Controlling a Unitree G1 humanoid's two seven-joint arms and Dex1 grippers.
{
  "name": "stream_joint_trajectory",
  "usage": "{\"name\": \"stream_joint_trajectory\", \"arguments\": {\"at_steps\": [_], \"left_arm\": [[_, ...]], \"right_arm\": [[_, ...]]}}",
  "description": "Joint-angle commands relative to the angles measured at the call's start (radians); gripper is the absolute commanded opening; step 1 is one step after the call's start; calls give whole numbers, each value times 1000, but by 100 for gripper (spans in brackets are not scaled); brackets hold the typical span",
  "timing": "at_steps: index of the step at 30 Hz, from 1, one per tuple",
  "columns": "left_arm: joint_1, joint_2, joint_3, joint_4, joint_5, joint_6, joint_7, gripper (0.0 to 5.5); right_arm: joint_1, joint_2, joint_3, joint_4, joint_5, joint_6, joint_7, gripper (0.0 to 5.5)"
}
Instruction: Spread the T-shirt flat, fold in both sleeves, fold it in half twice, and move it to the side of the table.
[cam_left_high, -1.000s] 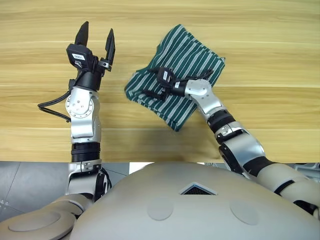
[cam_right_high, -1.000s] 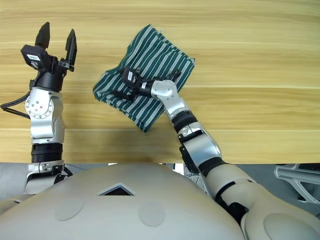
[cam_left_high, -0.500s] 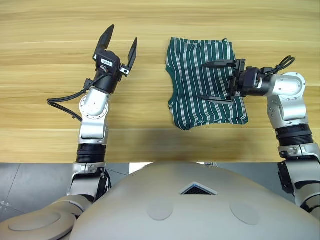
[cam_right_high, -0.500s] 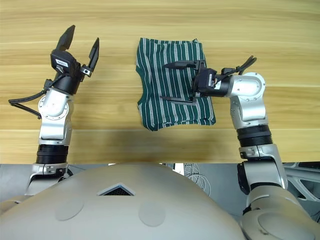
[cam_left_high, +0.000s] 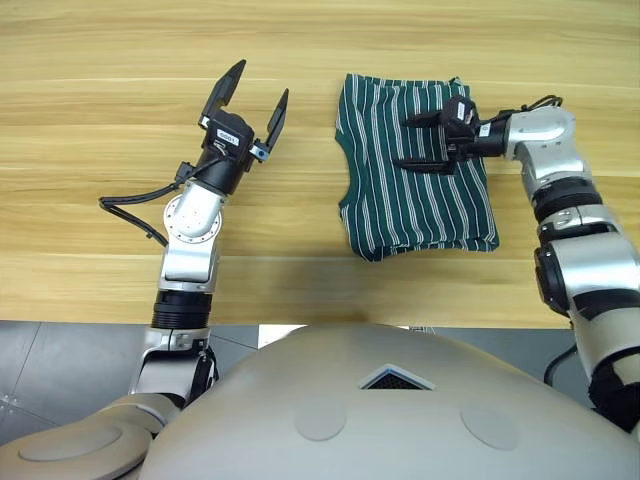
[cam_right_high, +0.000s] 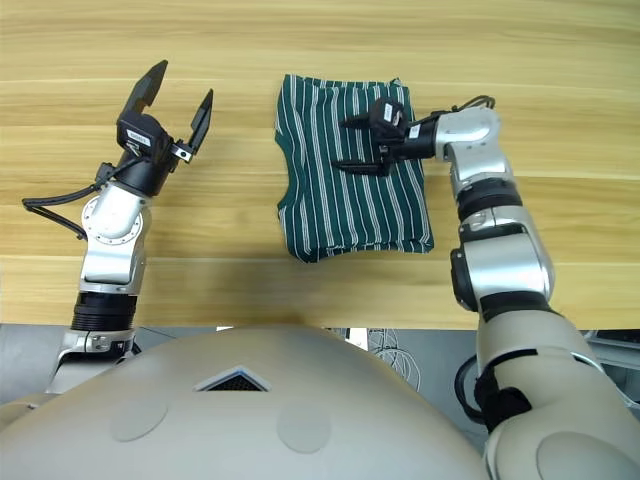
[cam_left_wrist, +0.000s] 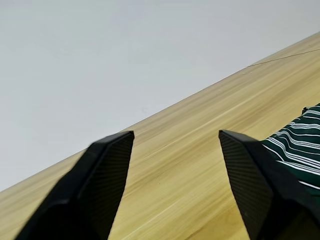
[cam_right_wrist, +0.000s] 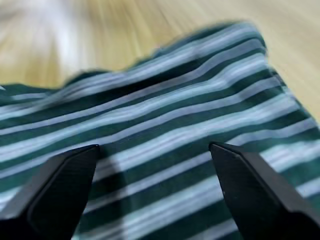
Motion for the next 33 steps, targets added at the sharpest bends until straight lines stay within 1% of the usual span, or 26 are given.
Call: {"name": "stream_joint_trajectory", "arguments": {"at_steps": [1,5,11,14,18,20,22,25,27,30,31,33], "left_arm": [[27,15,3,-20,-8,-2,-12,302],[44,22,6,-41,-14,8,-19,302],[56,23,3,-56,-12,20,-15,302],[58,18,-4,-62,-8,24,-12,302],[62,9,-15,-60,0,23,-5,302],[66,10,-15,-62,2,21,-4,302],[71,10,-12,-65,2,20,-1,302],[77,11,-10,-66,7,16,3,302],[81,18,-11,-68,12,12,-1,302],[80,55,-1,-74,28,6,-20,302],[78,85,8,-72,26,0,-40,302],[75,160,44,-59,31,-17,-75,302]], "right_arm": [[-26,22,64,122,-119,16,75,409],[9,98,102,159,-170,2,87,409],[-8,237,114,183,-207,-37,-136,409],[-10,274,131,183,-239,-66,-221,409],[-9,305,171,201,-295,-56,-432,409],[-1,307,177,210,-307,-37,-497,409],[3,297,176,214,-299,-33,-518,409],[8,270,163,202,-270,-65,-493,409],[7,256,123,179,-218,-92,-436,409],[22,216,-2,51,-43,-115,-205,409],[43,183,-43,-27,19,-130,-128,409],[94,100,-97,-163,79,-177,-50,409]]}}
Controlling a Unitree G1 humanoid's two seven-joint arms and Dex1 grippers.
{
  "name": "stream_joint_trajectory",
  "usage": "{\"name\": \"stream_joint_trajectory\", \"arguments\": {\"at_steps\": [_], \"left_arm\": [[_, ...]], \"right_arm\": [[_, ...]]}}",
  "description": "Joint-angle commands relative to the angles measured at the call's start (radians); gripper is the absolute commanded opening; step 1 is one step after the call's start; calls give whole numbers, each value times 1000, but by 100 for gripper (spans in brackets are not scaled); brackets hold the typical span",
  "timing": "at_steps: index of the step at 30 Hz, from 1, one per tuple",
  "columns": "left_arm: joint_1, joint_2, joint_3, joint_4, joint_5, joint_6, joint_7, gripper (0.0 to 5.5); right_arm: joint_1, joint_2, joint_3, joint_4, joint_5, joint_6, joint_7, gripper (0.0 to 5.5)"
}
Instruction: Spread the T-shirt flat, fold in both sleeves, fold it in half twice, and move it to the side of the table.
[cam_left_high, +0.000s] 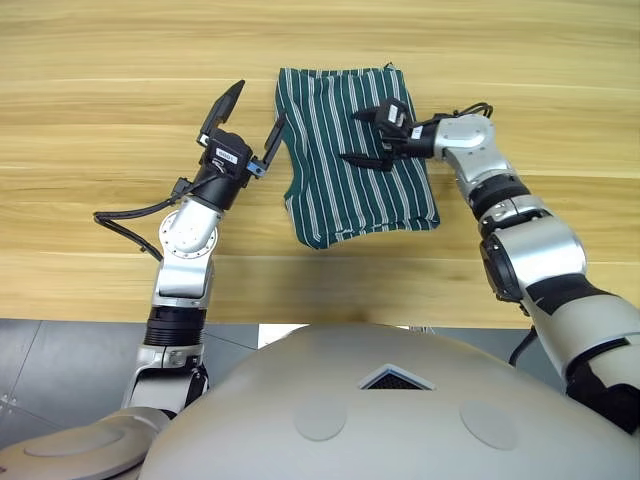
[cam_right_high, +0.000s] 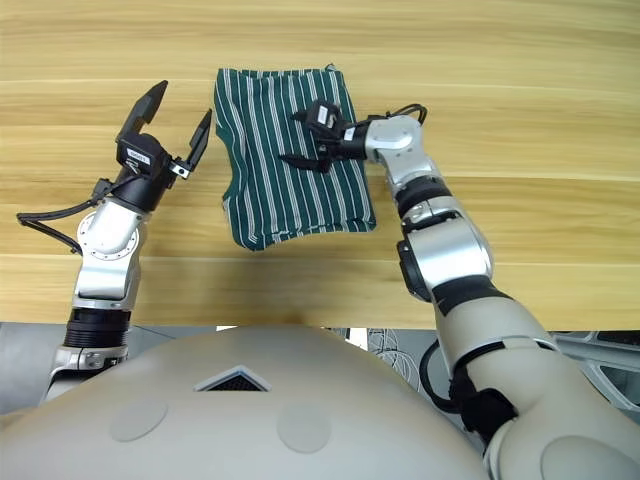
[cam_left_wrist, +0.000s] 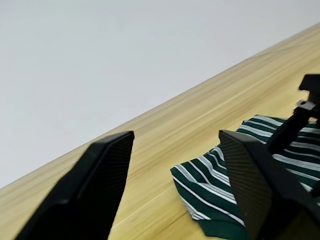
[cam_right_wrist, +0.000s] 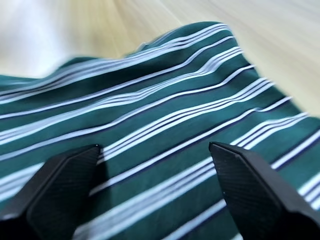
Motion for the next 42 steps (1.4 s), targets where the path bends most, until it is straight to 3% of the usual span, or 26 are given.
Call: {"name": "stream_joint_trajectory", "arguments": {"at_steps": [1,5,9,17,35,42], "left_arm": [[3,160,72,18,26,-53,-79,302],[93,404,156,82,-23,-196,-260,380],[150,502,142,74,56,-267,-316,400],[146,500,-41,36,203,-247,-388,400],[17,432,-264,155,454,-276,-261,400],[-13,437,-349,181,457,-293,-287,382]], "right_arm": [[95,-172,-89,-213,76,-87,124,409],[223,-381,-93,-308,-26,-210,105,428],[279,-502,-121,-324,-78,-314,41,487],[322,-504,-9,-418,-178,-339,32,487],[380,-438,142,-588,-170,-293,-14,487],[366,-419,155,-574,-166,-308,-56,367]]}}
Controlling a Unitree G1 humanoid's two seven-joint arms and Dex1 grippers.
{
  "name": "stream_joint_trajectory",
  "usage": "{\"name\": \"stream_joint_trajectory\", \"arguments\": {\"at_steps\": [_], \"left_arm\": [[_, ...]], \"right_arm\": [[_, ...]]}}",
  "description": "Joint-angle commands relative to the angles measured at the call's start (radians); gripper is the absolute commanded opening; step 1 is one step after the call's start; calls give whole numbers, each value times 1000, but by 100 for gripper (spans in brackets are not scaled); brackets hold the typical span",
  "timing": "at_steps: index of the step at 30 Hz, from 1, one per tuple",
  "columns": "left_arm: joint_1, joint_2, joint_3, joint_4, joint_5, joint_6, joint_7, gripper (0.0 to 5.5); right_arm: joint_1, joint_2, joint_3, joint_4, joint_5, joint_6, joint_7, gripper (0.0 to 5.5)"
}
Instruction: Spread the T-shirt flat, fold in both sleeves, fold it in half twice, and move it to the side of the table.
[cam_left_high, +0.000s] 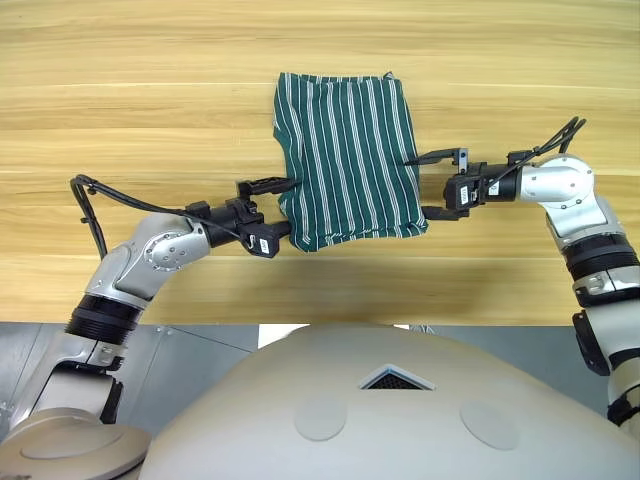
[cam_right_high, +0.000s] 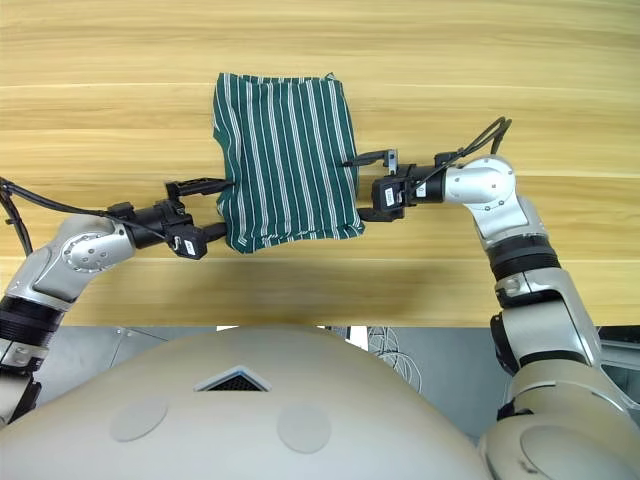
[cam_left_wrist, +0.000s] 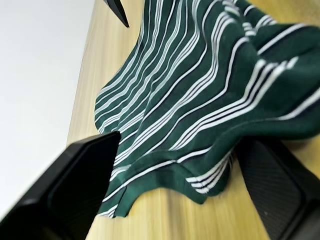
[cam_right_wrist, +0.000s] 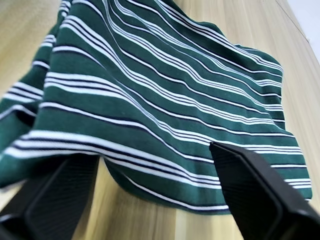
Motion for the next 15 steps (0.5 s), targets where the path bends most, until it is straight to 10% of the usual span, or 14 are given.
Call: {"name": "stream_joint_trajectory", "arguments": {"at_steps": [1,15], "left_arm": [[26,7,-89,69,81,22,-60,364],[-63,15,-171,177,10,-18,-93,116]], "right_arm": [[11,11,26,24,-53,13,-10,341],[17,23,36,30,-27,-5,-14,89]]}}
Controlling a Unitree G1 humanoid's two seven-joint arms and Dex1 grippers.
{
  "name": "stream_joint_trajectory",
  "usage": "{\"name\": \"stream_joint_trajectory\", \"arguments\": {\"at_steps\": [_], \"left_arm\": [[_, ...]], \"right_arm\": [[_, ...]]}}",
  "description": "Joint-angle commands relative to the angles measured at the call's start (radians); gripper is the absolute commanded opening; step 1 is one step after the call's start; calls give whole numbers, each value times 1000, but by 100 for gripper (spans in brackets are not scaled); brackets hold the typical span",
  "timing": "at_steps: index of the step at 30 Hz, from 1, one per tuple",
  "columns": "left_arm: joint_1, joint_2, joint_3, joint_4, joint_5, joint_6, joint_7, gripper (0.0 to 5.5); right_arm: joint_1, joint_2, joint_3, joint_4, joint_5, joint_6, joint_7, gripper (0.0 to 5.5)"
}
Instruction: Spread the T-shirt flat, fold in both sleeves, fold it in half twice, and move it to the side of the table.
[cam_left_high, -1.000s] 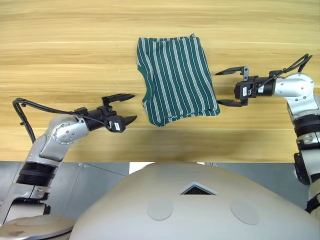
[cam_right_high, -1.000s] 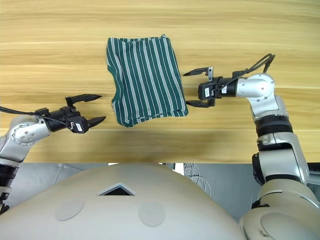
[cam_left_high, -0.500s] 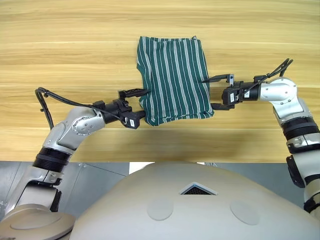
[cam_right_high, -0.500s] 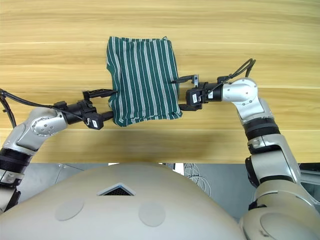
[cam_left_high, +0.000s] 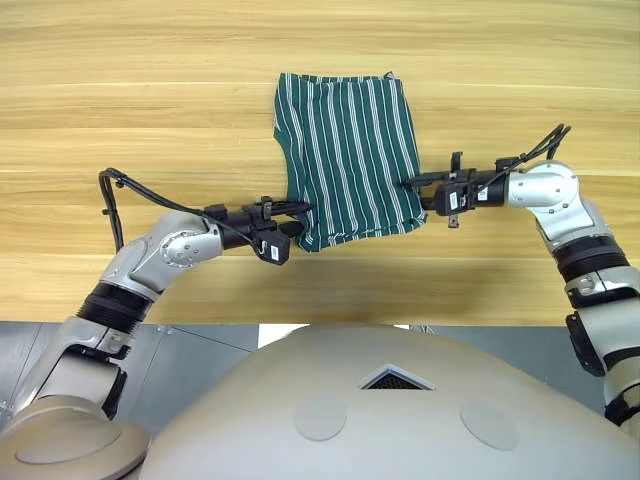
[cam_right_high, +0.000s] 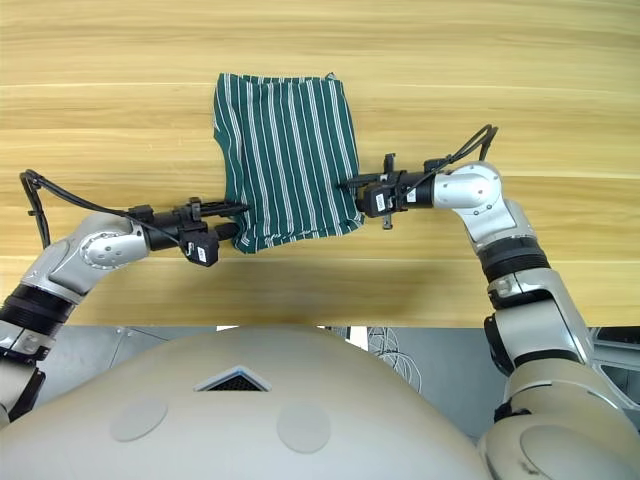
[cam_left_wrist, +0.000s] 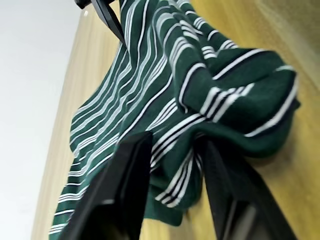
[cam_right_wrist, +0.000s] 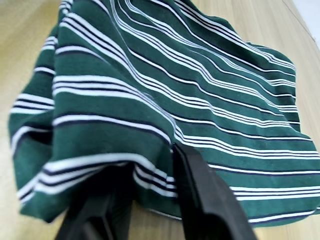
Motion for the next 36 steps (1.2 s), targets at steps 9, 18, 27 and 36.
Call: {"name": "stream_joint_trajectory", "arguments": {"at_steps": [9,18,27,36], "left_arm": [[-28,1,-18,115,-303,14,-201,3],[75,43,109,-159,-800,204,-396,0],[541,195,284,-421,-807,277,-420,0],[390,120,235,-395,-849,448,-511,0]], "right_arm": [[22,22,4,-3,116,53,117,6],[65,12,-35,-123,340,202,308,6],[390,-244,-107,-564,584,468,513,5],[263,-199,-15,-466,611,591,554,5]]}}
